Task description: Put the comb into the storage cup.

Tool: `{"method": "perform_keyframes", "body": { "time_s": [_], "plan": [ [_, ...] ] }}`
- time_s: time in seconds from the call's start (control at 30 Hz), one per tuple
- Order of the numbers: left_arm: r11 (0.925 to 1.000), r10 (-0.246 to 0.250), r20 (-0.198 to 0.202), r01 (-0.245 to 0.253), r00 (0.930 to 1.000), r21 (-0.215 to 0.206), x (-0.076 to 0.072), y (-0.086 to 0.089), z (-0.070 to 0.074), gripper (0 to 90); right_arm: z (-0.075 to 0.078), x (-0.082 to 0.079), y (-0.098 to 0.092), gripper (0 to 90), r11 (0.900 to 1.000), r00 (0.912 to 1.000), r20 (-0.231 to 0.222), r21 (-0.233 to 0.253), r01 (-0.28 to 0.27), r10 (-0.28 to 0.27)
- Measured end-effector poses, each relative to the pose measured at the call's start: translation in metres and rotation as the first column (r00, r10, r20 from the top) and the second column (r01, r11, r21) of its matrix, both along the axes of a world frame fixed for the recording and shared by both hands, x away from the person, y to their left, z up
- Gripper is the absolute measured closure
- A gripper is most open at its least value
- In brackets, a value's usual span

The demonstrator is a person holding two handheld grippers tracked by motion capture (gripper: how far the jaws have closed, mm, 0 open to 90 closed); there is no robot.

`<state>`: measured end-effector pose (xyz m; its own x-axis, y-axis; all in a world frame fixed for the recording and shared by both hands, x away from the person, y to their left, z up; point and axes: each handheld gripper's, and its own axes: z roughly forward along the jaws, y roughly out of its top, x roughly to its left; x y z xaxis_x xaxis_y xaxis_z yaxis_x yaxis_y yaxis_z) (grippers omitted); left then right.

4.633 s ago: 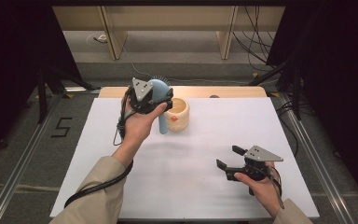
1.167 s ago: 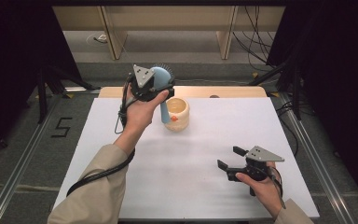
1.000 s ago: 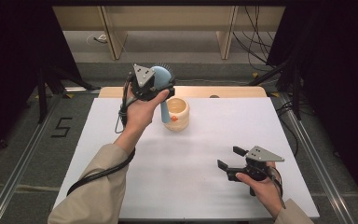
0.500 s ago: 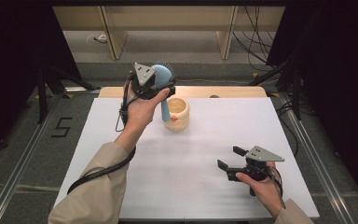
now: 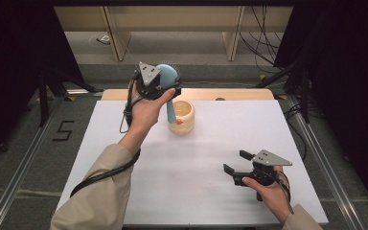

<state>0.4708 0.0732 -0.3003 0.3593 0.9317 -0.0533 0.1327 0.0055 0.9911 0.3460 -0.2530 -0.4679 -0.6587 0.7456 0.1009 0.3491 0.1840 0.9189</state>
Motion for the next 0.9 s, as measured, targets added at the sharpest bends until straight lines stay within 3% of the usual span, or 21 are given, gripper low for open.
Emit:
{"method": "perform_keyframes", "body": {
  "time_s": [0.9],
  "plan": [
    [1.0, -0.007, 0.014, 0.007, 0.9999, -0.007, 0.0088, -0.0001, 0.0073, 19.8, 0.0002, -0.0001, -0.0005, 15.3, 1.0, 1.0, -0.001, 0.002, 0.001, -0.001]
  ]
}}
